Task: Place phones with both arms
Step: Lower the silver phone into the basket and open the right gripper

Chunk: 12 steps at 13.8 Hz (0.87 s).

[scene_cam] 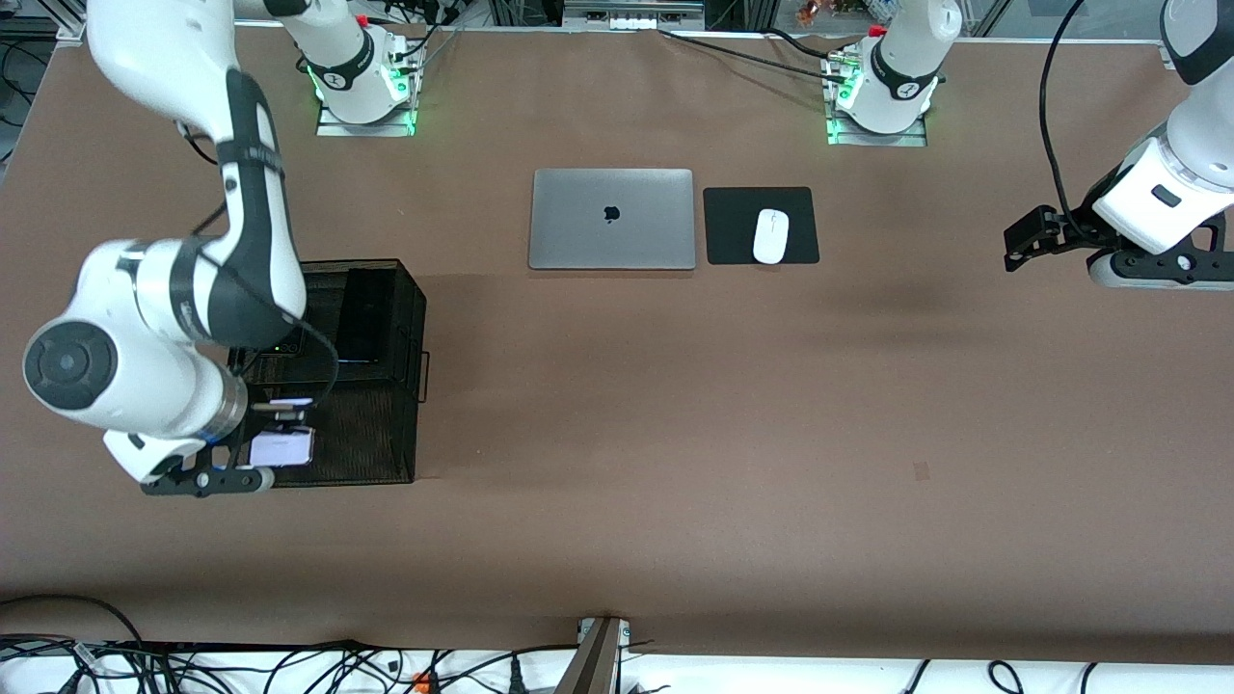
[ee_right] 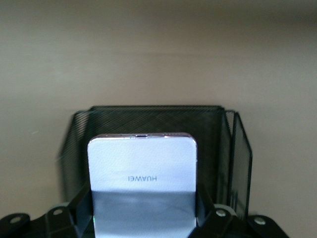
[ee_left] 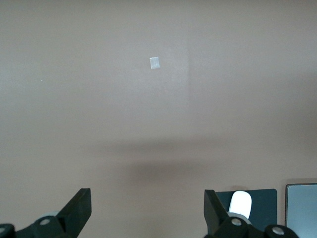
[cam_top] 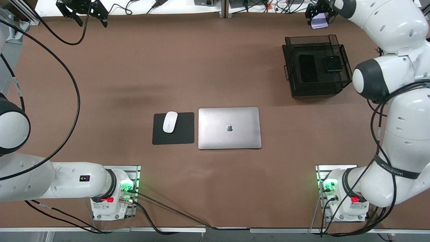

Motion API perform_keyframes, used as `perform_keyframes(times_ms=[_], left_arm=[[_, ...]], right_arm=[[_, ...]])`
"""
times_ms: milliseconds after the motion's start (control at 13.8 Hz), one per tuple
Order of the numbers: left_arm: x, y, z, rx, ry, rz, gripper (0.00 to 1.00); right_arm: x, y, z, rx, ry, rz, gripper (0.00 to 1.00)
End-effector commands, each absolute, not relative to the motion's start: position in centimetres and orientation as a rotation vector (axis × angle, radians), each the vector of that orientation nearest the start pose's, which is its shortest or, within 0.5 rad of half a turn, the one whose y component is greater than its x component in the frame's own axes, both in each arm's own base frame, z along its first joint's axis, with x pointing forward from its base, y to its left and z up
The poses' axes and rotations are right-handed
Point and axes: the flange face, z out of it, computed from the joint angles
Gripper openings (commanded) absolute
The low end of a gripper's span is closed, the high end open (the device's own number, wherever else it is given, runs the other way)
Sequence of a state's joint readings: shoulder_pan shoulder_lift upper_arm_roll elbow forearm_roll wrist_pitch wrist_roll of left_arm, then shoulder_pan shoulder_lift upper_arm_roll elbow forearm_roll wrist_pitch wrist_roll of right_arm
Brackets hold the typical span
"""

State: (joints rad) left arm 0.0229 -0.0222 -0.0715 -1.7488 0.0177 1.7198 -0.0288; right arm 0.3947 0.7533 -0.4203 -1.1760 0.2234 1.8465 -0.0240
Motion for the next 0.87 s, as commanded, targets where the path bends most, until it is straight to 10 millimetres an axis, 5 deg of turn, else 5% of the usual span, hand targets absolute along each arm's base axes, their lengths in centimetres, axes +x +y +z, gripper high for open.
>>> perform_keyframes(times_ms=[0, 290, 363, 508, 798], left_arm=[[55.2, -2.8, 56.8, -3.136, 0.044, 0.012, 1.00], [55.2, -2.9, 56.8, -3.136, 0.042, 0.012, 1.00], [55.2, -2.9, 56.8, -3.136, 0.042, 0.012, 1.00], [55.2, -2.9, 56.7, -3.136, 0.042, 0.014, 1.00], [55.1, -2.9, 56.8, -3.136, 0.042, 0.012, 1.00]], right_arm=[[75.1, 8.5, 31.7, -3.190, -0.065, 0.046, 0.13], [74.6, 8.0, 25.6, -3.168, -0.010, 0.089, 0.13], [74.5, 8.2, 24.9, -3.158, 0.014, 0.103, 0.23], [74.5, 8.3, 25.0, -3.124, 0.028, 0.103, 1.00], [73.7, 7.3, 30.7, -3.104, 0.036, 0.182, 1.00]])
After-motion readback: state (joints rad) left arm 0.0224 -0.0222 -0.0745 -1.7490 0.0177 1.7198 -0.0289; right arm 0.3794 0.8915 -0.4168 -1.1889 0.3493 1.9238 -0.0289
